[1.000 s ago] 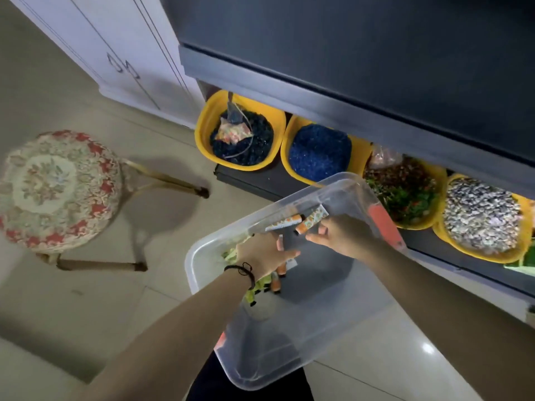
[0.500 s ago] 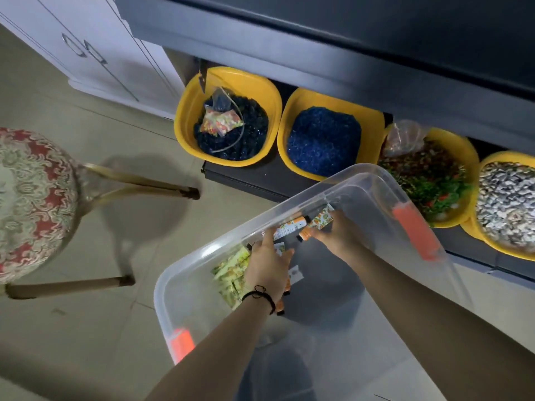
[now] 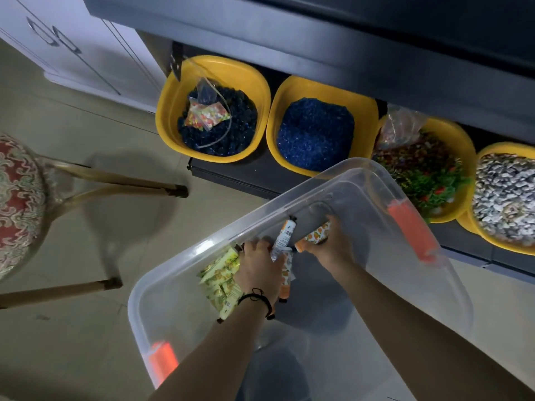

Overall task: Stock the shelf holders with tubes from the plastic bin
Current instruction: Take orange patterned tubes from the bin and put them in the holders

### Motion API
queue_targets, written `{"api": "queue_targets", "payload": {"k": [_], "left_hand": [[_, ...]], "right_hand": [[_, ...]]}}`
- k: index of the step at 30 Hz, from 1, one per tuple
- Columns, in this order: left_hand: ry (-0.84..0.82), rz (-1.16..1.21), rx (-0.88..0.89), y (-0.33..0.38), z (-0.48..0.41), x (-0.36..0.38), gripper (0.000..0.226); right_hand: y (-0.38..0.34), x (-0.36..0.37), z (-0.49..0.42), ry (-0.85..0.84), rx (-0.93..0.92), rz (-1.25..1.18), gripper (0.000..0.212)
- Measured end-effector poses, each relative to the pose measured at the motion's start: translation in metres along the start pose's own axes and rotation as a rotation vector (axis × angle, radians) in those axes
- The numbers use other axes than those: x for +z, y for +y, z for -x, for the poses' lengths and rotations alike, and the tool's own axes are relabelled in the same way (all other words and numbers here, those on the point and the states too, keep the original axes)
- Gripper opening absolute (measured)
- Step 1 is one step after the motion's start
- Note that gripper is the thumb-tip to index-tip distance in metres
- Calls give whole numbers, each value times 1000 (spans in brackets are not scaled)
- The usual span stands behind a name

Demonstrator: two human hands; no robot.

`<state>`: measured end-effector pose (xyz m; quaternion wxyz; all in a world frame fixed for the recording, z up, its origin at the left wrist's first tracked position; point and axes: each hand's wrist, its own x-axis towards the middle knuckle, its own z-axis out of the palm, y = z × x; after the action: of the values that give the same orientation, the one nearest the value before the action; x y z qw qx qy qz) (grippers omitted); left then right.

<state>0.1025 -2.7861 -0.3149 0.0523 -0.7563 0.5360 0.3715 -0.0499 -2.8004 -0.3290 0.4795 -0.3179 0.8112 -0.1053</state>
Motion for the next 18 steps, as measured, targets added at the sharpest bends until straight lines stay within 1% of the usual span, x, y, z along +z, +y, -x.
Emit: {"api": "queue_targets", "payload": {"k": [1, 2, 4, 6, 8, 11, 12, 18], "left_hand": [[-3, 16, -11, 2, -1, 0, 36], [-17, 32, -17, 4, -3, 0, 33], [-65, 69, -26, 5, -6, 1, 24], [-118, 135, -47, 5, -8, 0, 12], [-148, 176, -56, 4, -7, -1, 13], [-149, 169, -36, 3, -3, -7, 10], [-147, 163, -23, 3, -2, -9, 9], [-95, 229, 62, 3, 15, -31, 11]], "right_hand": [[0, -2, 0, 12, 36, -58, 93], [0, -4, 0, 12, 71, -97, 96], [-1, -8, -1, -26, 119, -111, 92], [1, -10, -2, -60, 114, -73, 86], [5, -10, -2, -48, 86, -37, 75], [13, -12, -2, 23, 70, -15, 39], [15, -13, -1, 34, 71, -18, 32], [-2, -31, 25, 29, -33, 22, 30]]}}
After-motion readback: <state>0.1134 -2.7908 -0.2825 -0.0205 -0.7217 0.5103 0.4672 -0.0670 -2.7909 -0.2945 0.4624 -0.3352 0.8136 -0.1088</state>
